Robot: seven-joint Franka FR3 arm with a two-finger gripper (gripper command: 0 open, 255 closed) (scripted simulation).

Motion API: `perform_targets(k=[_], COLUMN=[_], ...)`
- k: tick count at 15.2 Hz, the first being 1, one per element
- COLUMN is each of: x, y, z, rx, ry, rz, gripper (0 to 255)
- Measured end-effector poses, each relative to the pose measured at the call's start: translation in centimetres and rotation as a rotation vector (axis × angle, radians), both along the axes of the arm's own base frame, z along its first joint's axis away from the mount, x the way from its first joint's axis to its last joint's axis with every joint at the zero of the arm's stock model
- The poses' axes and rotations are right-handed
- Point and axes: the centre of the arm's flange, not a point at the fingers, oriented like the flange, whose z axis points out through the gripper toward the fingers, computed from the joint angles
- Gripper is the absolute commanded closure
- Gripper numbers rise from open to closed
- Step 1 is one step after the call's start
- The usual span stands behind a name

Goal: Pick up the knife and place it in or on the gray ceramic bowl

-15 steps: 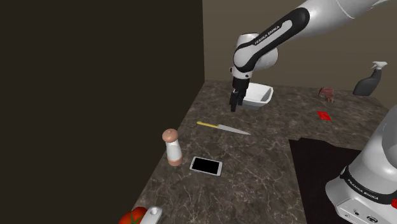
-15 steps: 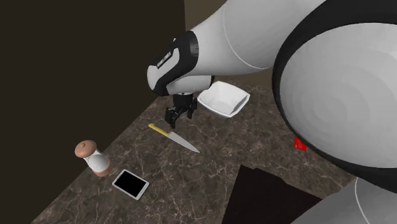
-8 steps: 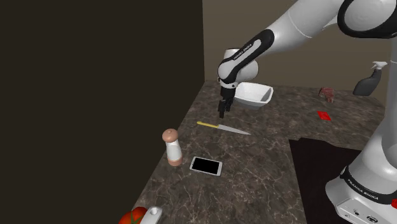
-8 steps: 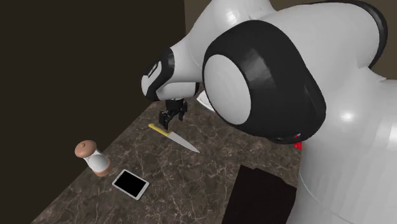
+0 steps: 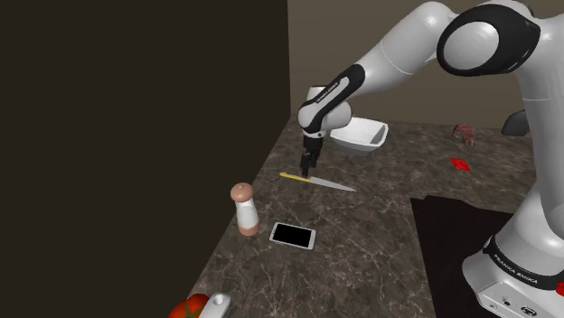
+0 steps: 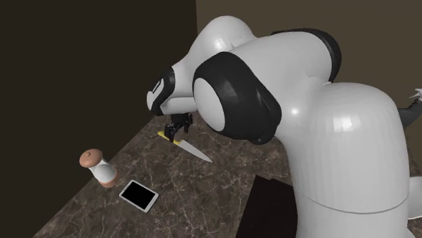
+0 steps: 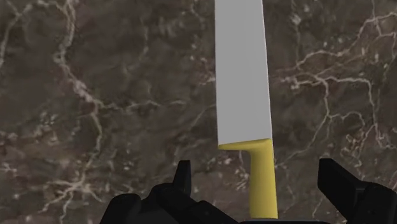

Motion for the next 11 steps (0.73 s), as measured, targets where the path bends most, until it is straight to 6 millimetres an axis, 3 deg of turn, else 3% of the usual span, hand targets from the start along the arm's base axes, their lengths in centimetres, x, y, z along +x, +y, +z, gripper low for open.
perform_targets(k=[4, 10, 11], x=[-0.1, -0.1, -0.1], y=[0.5, 0.5, 0.5], z=[-2.0, -2.4, -2.4], rx=[0.0, 0.0, 0.0], ry=[0.0, -0.001, -0.001], rz=[0.0, 0.0, 0.0], gripper=[0, 0, 255])
